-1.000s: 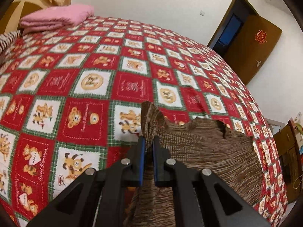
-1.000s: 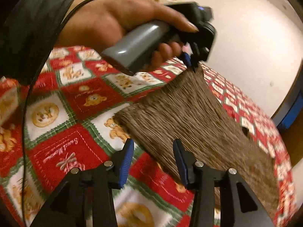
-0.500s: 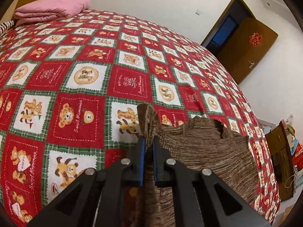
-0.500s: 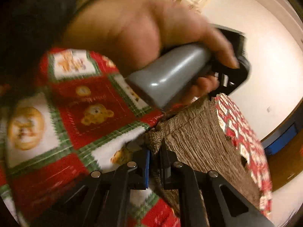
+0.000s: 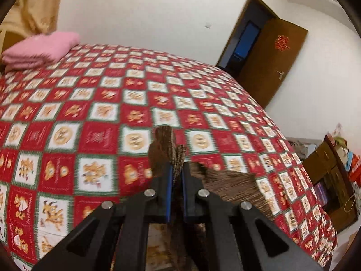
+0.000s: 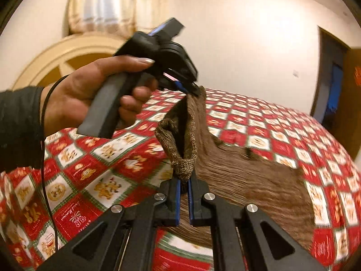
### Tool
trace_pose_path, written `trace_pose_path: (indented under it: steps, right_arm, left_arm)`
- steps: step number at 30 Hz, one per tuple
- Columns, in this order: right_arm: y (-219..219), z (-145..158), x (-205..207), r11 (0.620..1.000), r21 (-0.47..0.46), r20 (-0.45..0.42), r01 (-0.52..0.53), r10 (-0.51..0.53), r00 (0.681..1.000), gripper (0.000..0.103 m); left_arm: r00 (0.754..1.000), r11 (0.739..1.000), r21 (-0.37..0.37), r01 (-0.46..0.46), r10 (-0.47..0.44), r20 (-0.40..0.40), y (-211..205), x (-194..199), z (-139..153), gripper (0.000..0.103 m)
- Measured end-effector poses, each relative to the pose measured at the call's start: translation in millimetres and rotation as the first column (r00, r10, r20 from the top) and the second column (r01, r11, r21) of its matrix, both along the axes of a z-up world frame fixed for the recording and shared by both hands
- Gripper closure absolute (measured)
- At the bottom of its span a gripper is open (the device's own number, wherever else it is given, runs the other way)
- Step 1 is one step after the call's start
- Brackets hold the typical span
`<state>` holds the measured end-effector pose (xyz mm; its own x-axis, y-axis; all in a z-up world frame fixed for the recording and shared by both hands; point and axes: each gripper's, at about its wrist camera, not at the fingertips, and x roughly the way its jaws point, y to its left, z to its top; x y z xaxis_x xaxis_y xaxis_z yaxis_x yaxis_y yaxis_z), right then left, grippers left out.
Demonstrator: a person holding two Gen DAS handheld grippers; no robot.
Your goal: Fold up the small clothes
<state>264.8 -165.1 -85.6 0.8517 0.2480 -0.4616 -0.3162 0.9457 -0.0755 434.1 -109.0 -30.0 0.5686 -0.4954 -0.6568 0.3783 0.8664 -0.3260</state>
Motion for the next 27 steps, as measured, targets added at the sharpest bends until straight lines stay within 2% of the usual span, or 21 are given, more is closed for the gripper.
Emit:
trace_pose_path:
  steps: [4, 9, 17, 27]
  right_arm:
    - [-34.2, 3.6, -14.5, 0.995, 0.08, -0.01, 0.051, -0.051, 0.999, 0.099]
    - [-86.2, -2.3, -26.1, 0.971, 0.197, -0.041, 0.134, -0.128, 0.991, 0.099]
    - [-144.1, -25.2, -31.5, 0.937, 0.269, -0.147, 0.223, -0.189, 0.971, 0.099]
    - [-198.6, -60.9, -24.7, 0.868, 0.368, -0.267, 0.333, -0.244, 0.932, 0.099]
  left_arm:
    - [0.998, 0.998, 0.02, 0.055, -0.056, 0.027, -40.8, -6.4, 11.5, 0.095]
    - [0.992, 0.992, 0.044, 0.118, -0.119, 0.041, -91.3, -15.2, 7.8, 0.095]
    - [0.982, 0.977, 0.103, 0.187, -0.188, -0.001, -169.5, -16.5, -26.1, 0.095]
    - [0.973, 0.958, 0.171, 0.232, -0.229, -0.034, -234.7, -15.3, -63.5, 0.096]
